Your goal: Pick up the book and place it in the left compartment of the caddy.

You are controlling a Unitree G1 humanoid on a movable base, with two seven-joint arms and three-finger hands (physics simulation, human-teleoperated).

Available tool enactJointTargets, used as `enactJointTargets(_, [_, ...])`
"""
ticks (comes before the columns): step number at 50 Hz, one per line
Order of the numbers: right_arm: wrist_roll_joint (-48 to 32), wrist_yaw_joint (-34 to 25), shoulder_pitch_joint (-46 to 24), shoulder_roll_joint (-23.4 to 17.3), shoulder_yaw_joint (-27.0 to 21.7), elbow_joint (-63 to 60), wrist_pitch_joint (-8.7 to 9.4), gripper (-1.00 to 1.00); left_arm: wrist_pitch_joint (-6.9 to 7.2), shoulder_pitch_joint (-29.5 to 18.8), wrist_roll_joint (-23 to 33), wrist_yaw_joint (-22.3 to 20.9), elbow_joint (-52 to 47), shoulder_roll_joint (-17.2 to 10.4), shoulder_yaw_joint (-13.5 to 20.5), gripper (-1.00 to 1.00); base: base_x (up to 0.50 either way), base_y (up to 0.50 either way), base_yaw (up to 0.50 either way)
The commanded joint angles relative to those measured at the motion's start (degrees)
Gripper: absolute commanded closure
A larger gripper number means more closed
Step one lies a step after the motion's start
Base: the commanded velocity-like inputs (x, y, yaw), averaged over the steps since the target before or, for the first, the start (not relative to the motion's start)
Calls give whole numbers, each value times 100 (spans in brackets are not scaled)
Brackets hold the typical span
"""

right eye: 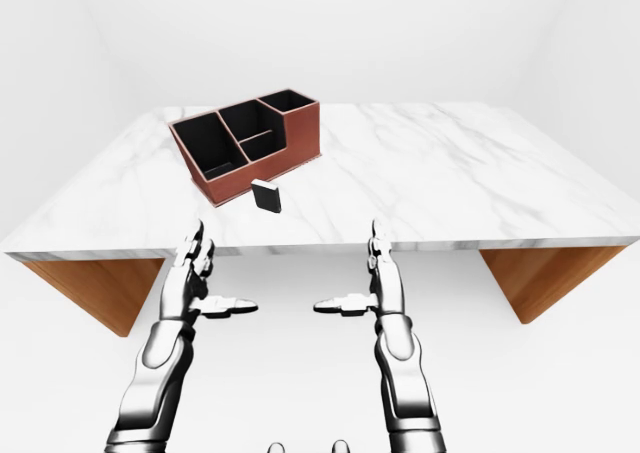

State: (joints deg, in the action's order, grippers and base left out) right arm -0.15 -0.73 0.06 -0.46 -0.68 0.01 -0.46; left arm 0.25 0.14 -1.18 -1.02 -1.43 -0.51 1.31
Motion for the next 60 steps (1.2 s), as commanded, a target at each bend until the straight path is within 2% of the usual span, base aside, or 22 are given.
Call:
enactJointTargets(1, [-65,-107,84,-86,-151,-151,-80,-100,156,-25,-381,-201,-402,-130,347,-100,0,0,0])
enactJointTargets(2, [-66,-107,84,-86,-154,-150,-82,-100,159,-24,-383,-201,-406,-130,349,-100,0,0,0])
enactJointTargets(3, [-60,-73,96,-73,-176,-183,-139,-100,310,-43,-499,-162,-522,-129,423,-100,0,0,0])
enactJointTargets(5, [-68,-72,95,-57,-146,-203,-123,-100,414,-41,-655,-228,-651,-165,476,-100,0,0,0])
enactJointTargets(6, [-133,-45,102,-57,-116,-245,-84,-100,405,-16,-642,-245,-707,-175,471,-100,0,0,0])
enactJointTargets(8, [-137,-46,121,-46,-98,-316,-46,-100,475,-4,-661,-227,-809,-177,500,-100,0,0,0])
enactJointTargets(13, [-222,-37,191,-44,-63,-502,59,-100,475,70,-692,-275,-1025,-172,514,-100,0,0,0])
enactJointTargets(17, [-245,-57,320,-39,-62,-890,245,-100,475,72,-880,-245,-1425,-206,688,-100,0,0,0])
enactJointTargets(23, [-254,-67,341,-30,-67,-957,257,-100,475,-122,-1133,-150,-1459,-318,978,-100,0,0,0])
enactJointTargets(25, [-273,-66,377,-31,-63,-1068,317,-100,475,-214,-1282,-92,-1489,-395,1147,-100,0,0,0])
enactJointTargets(30, [-281,-69,410,-34,-83,-1128,336,-100,475,-275,-1440,-41,-1568,-482,1263,-100,0,0,0])
enactJointTargets(37, [-370,-34,496,-8,-29,-1500,546,-100,475,-323,-1509,-92,-1235,-546,1385,-100,0,0,0])
enactJointTargets(54, [-945,-15,1279,-12,700,-4517,546,-100,475,-397,-1631,-18,-1137,-652,1466,-100,0,0,0])
enactJointTargets(60, [-1055,20,1406,-66,816,-5039,546,-100,475,-410,-1691,9,-1179,-683,1523,-100,0,0,0])
